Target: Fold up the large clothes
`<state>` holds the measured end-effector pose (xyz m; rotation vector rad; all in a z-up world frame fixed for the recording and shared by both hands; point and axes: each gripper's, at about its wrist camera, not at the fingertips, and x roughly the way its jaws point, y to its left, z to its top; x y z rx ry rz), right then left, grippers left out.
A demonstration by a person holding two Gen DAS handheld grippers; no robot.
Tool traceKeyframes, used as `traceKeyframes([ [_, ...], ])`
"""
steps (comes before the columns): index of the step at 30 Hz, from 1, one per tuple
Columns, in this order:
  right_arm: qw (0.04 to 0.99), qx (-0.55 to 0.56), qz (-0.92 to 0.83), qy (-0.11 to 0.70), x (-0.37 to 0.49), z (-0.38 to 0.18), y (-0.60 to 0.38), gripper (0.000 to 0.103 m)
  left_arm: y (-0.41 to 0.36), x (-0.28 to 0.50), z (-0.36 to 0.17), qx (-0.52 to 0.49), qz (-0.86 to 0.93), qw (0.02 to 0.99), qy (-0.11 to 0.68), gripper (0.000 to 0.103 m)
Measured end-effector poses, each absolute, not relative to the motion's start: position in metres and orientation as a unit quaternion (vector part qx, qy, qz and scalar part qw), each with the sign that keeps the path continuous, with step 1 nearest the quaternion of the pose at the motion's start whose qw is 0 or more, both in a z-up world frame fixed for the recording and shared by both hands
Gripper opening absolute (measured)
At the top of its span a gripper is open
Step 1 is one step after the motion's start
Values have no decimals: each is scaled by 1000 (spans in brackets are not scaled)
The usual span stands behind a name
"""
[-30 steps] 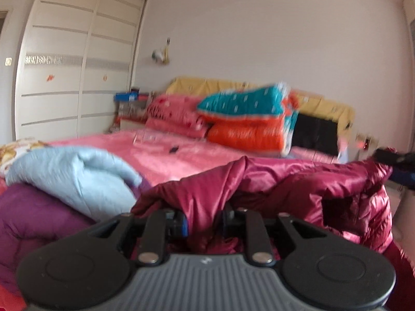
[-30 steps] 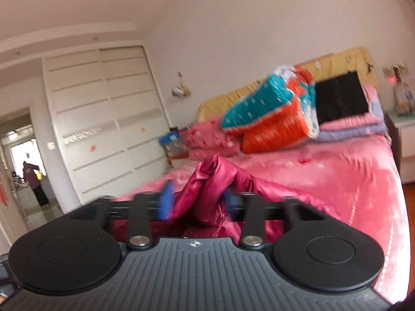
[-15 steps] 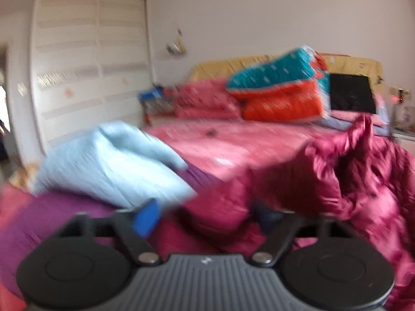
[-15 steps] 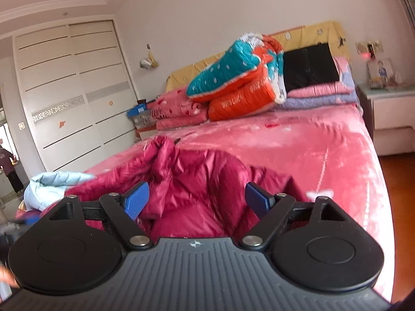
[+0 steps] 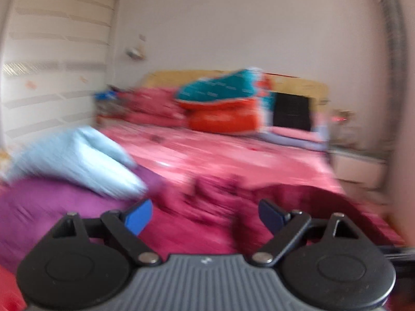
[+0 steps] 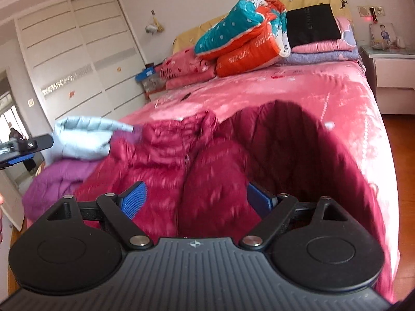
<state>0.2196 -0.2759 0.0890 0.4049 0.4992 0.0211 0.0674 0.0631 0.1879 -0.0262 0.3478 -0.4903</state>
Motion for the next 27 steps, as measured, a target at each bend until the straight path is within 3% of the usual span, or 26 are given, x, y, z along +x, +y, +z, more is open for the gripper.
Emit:
traceKeyframes([
  [7,934,230,-9,271,166,73,-283,103,20,24,132,-55,-356,887,289,91],
  [11,929,242,-36,278,151,60,-301,103,18,26,100,9,-312,893,324,80],
  [14,925,248,-50,283,152,50,-316,103,41,36,93,25,-259,907,330,75],
  [27,904,282,-91,307,147,27,-348,103,162,87,110,145,76,944,288,79],
])
